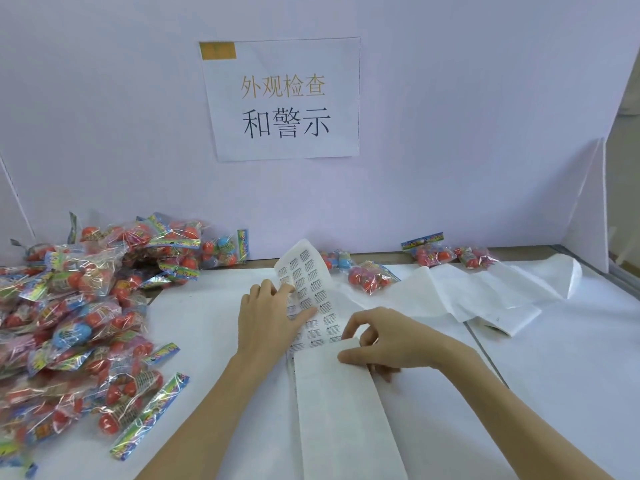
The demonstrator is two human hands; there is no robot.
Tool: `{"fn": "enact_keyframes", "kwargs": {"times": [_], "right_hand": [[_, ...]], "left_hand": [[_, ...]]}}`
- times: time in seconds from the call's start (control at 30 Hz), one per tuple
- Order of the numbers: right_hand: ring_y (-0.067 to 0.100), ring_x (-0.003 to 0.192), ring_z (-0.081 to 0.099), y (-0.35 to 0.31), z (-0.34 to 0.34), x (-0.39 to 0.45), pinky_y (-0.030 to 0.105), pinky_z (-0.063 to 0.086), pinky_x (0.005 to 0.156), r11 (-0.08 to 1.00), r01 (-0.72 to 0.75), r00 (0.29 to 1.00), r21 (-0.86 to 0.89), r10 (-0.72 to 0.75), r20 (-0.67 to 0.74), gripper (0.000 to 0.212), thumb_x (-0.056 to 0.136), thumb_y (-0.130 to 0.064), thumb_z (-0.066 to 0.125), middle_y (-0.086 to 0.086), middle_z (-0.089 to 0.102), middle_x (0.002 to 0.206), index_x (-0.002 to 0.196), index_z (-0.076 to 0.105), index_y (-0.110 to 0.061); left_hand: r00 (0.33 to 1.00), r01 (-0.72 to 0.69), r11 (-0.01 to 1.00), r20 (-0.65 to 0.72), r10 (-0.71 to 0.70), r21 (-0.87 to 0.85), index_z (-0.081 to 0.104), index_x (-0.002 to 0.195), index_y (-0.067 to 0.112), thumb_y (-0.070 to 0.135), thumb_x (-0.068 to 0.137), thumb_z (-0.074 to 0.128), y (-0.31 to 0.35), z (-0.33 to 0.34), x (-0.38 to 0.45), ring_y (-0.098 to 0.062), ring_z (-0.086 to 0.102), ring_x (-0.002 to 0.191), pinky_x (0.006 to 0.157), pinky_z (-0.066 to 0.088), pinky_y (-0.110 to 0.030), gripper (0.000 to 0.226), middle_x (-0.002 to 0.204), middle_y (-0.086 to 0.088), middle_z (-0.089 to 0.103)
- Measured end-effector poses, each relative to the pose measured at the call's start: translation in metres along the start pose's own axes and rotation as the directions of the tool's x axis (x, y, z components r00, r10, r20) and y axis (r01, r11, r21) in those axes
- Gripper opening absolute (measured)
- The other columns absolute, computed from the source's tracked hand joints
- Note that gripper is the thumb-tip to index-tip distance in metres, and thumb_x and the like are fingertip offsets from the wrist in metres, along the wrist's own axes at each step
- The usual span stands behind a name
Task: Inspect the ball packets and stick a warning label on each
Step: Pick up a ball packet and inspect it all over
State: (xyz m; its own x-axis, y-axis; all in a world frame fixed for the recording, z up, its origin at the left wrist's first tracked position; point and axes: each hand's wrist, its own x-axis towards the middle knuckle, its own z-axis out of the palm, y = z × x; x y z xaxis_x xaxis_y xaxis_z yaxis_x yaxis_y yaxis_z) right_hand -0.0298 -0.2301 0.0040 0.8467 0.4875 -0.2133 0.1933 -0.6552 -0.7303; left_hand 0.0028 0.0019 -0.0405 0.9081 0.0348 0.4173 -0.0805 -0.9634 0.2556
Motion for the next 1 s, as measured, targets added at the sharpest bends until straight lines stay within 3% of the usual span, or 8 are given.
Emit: {"fn": "enact_keyframes", "kwargs": {"times": [0.2, 0.37, 0.47, 0.53, 0.63, 0.77, 0.9, 1.0], "right_hand": [[0.006, 0.046, 0.050, 0.011, -0.003, 0.009, 0.018, 0.039, 0.053, 0.979, 0.069, 0.937, -0.191, -0.129, -0.323, 0.025, 0.100, -0.047, 0.064, -0.005, 0.061, 0.052, 0.091, 0.062, -0.024], [0.016, 0.107, 0.056, 0.028, -0.002, 0.022, 0.031, 0.046, 0.095, 0.935, 0.116, 0.703, -0.336, -0.316, -0.637, 0.017, 0.104, -0.025, 0.059, -0.002, 0.063, 0.115, 0.118, 0.068, -0.022], [0.022, 0.154, 0.021, 0.041, 0.000, 0.030, 0.036, 0.024, 0.121, 0.927, -0.029, 0.834, -0.373, -0.184, -0.520, 0.038, 0.110, -0.036, 0.044, 0.003, 0.027, 0.167, 0.146, 0.055, -0.034], [0.017, 0.160, 0.003, 0.046, 0.001, 0.034, 0.039, 0.016, 0.125, 0.914, -0.101, 0.904, -0.392, -0.080, -0.420, 0.044, 0.112, -0.042, 0.032, -0.002, 0.000, 0.175, 0.155, 0.041, -0.043], [0.021, 0.157, 0.018, 0.047, 0.000, 0.034, 0.040, 0.024, 0.123, 0.908, -0.089, 0.878, -0.409, -0.122, -0.462, 0.045, 0.111, -0.034, 0.040, -0.003, 0.013, 0.174, 0.156, 0.043, -0.038], [0.019, 0.125, 0.059, 0.042, -0.008, 0.030, 0.034, 0.040, 0.108, 0.906, 0.114, 0.638, -0.408, -0.381, -0.669, 0.041, 0.097, -0.005, 0.063, -0.015, 0.064, 0.136, 0.133, 0.066, -0.025], [0.016, 0.096, 0.060, 0.036, -0.013, 0.025, 0.026, 0.047, 0.080, 0.966, 0.181, 0.423, -0.184, -0.245, -0.873, 0.022, 0.100, -0.016, 0.065, -0.016, 0.066, 0.101, 0.114, 0.056, -0.031], [0.009, 0.084, 0.069, 0.022, -0.013, 0.021, 0.021, 0.052, 0.070, 0.934, 0.349, 0.421, 0.073, -0.087, -0.903, 0.019, 0.102, -0.029, 0.064, -0.012, 0.068, 0.093, 0.109, 0.052, -0.041]], "left_hand": [[0.980, -0.116, 0.964, -0.188, 0.071, -0.237, 0.078, 0.109, 0.019, 0.036, 0.097, 0.071, 0.008, -0.007, -0.003, -0.022, 0.052, 0.092, 0.083, 0.049, -0.038, 0.022, 0.094, 0.004, 0.049], [0.970, -0.227, 0.935, -0.144, 0.194, -0.273, 0.077, 0.104, 0.020, 0.030, 0.099, 0.069, 0.022, -0.008, -0.011, -0.020, 0.055, 0.100, 0.082, 0.043, -0.028, 0.014, 0.094, 0.006, 0.052], [0.955, -0.295, 0.906, -0.110, 0.274, -0.304, 0.076, 0.103, 0.020, 0.029, 0.100, 0.068, 0.028, -0.005, -0.017, -0.019, 0.055, 0.102, 0.089, 0.048, -0.031, 0.012, 0.098, 0.004, 0.055], [0.953, -0.301, 0.903, -0.066, 0.295, -0.306, 0.074, 0.106, 0.023, 0.034, 0.101, 0.065, 0.032, -0.002, -0.021, -0.016, 0.053, 0.105, 0.092, 0.046, -0.030, 0.015, 0.102, 0.005, 0.054], [0.942, -0.321, 0.895, -0.011, 0.335, -0.310, 0.071, 0.112, 0.024, 0.042, 0.102, 0.061, 0.035, 0.005, -0.026, -0.014, 0.051, 0.110, 0.098, 0.041, -0.026, 0.023, 0.111, 0.006, 0.055], [0.912, -0.399, 0.870, -0.022, 0.411, -0.291, 0.072, 0.113, 0.024, 0.044, 0.103, 0.058, 0.043, 0.007, -0.029, -0.013, 0.050, 0.113, 0.102, 0.040, -0.028, 0.026, 0.115, 0.008, 0.058], [0.883, -0.454, 0.845, -0.014, 0.469, -0.283, 0.073, 0.111, 0.022, 0.043, 0.103, 0.058, 0.058, 0.005, -0.038, -0.015, 0.053, 0.109, 0.096, 0.043, -0.029, 0.027, 0.113, 0.007, 0.061], [0.938, -0.342, 0.856, -0.082, 0.337, -0.388, 0.069, 0.108, 0.024, 0.044, 0.103, 0.058, 0.065, -0.006, -0.040, -0.010, 0.056, 0.100, 0.089, 0.048, -0.027, 0.024, 0.108, 0.011, 0.063]]}}
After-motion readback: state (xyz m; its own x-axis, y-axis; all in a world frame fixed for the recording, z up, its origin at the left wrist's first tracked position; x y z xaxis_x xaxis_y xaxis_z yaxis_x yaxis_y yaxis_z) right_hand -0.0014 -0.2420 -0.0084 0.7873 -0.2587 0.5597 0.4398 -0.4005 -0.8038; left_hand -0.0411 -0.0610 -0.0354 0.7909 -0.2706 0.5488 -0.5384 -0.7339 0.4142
